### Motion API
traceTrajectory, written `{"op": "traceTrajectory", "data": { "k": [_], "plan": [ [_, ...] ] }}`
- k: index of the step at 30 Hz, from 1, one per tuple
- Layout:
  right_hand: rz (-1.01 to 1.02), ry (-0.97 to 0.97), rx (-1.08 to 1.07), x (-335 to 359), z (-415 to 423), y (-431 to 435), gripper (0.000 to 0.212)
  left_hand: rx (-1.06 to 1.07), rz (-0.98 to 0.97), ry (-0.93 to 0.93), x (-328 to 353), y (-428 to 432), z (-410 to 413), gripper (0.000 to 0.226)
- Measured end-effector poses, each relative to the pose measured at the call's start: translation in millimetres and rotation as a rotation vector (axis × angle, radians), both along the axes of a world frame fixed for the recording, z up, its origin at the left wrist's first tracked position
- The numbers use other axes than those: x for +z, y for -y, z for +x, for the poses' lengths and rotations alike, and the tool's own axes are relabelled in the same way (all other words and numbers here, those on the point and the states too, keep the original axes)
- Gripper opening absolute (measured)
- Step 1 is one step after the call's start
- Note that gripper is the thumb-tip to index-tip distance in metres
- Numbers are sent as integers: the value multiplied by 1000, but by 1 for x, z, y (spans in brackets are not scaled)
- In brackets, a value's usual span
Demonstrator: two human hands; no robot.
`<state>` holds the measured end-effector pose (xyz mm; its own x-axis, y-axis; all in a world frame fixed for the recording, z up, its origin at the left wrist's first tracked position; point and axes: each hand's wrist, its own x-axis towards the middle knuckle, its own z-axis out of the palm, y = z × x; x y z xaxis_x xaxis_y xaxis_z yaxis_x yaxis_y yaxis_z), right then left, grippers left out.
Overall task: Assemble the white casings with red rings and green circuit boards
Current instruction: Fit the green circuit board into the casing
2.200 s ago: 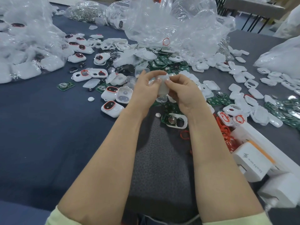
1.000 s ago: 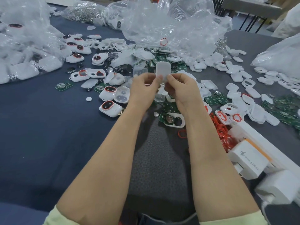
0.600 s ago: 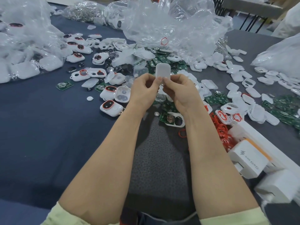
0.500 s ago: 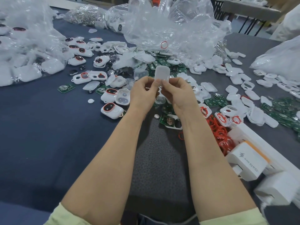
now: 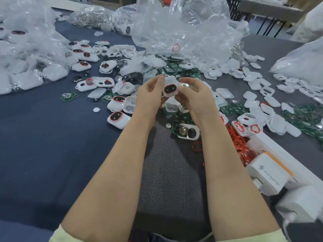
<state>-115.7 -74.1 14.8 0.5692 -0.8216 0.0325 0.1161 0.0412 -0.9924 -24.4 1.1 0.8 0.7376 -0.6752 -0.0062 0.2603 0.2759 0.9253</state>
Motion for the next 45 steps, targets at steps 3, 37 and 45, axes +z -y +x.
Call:
{"op": "traceTrajectory", "data": {
  "k": [3,37,45],
  "plan": [
    [-111,-66,-25,-1,2,-1,14,32,25,41,-3,0,0,22],
    [-27,9,-119,-7,9,3,25,41,220,283,-2,2,-5,12],
    [-39,-21,-98,-11,15,0,22,-14,273,449,-3,3,-9,16]
  ]
}}
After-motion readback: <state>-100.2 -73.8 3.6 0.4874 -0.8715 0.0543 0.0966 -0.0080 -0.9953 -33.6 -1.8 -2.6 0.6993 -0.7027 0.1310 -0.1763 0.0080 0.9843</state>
